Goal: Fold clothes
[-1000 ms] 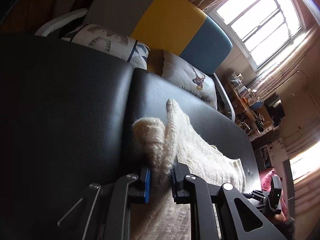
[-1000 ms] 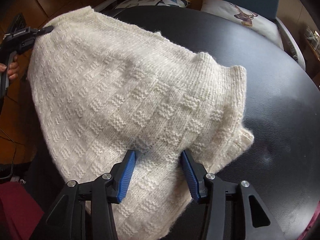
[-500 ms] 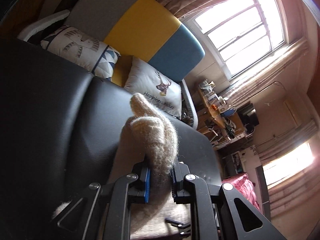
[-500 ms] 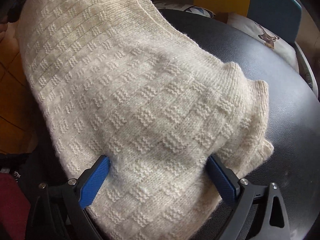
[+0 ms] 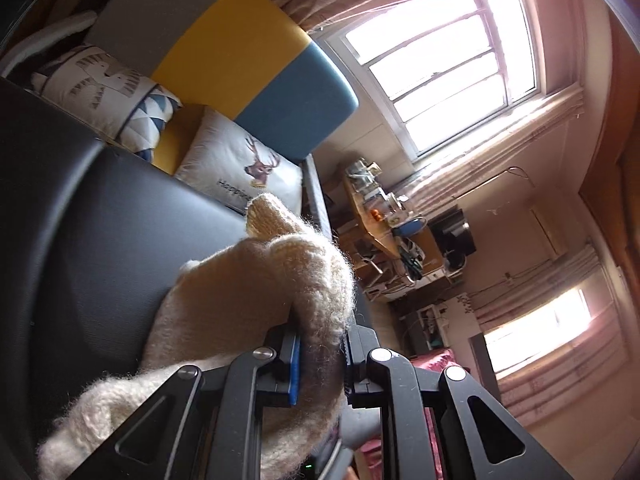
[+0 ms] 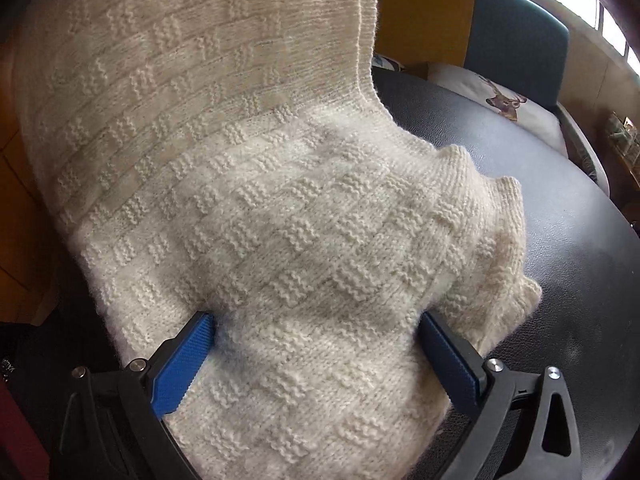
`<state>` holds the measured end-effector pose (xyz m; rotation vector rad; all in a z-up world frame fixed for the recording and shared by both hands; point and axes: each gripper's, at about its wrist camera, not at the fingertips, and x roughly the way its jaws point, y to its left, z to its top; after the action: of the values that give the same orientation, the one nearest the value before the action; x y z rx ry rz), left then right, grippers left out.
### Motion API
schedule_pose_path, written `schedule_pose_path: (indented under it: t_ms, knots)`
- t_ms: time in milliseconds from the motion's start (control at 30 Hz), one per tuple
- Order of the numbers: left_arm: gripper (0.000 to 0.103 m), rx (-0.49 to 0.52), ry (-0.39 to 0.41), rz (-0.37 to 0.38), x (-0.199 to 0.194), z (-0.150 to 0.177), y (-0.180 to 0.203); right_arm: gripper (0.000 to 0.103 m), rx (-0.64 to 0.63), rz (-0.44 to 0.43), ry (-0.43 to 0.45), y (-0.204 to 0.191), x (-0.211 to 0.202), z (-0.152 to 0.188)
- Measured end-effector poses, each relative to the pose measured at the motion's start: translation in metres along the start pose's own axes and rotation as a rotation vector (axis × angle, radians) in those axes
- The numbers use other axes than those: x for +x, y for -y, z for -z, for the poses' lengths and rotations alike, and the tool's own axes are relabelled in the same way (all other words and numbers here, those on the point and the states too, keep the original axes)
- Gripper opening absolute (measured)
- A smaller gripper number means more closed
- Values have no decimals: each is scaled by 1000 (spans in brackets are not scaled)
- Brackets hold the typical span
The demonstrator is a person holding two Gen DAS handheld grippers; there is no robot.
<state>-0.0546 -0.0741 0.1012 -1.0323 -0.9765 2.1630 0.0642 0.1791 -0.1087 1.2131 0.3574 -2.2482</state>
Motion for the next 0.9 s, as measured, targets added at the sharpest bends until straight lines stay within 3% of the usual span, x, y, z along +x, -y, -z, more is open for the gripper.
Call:
schedule_pose_path:
  t_ms: [100,200,500,600,900]
  knots:
    - [16,1,-27,14,20,7,13,103,8,-8,39,-3,-10,8]
    - [16,-24,-75,14,45,17,17,92,45,-64,72,3,-31,23]
    - [16,-8,-188,6,86,51,27,92,114,-249,122,30,-81,49]
    - [16,1,-247,-19,103,70,28,92,203,-285,148,50,-89,58]
    - [17,11,-453,-72,155,120,31,92,326,-254,142,68,-111,98]
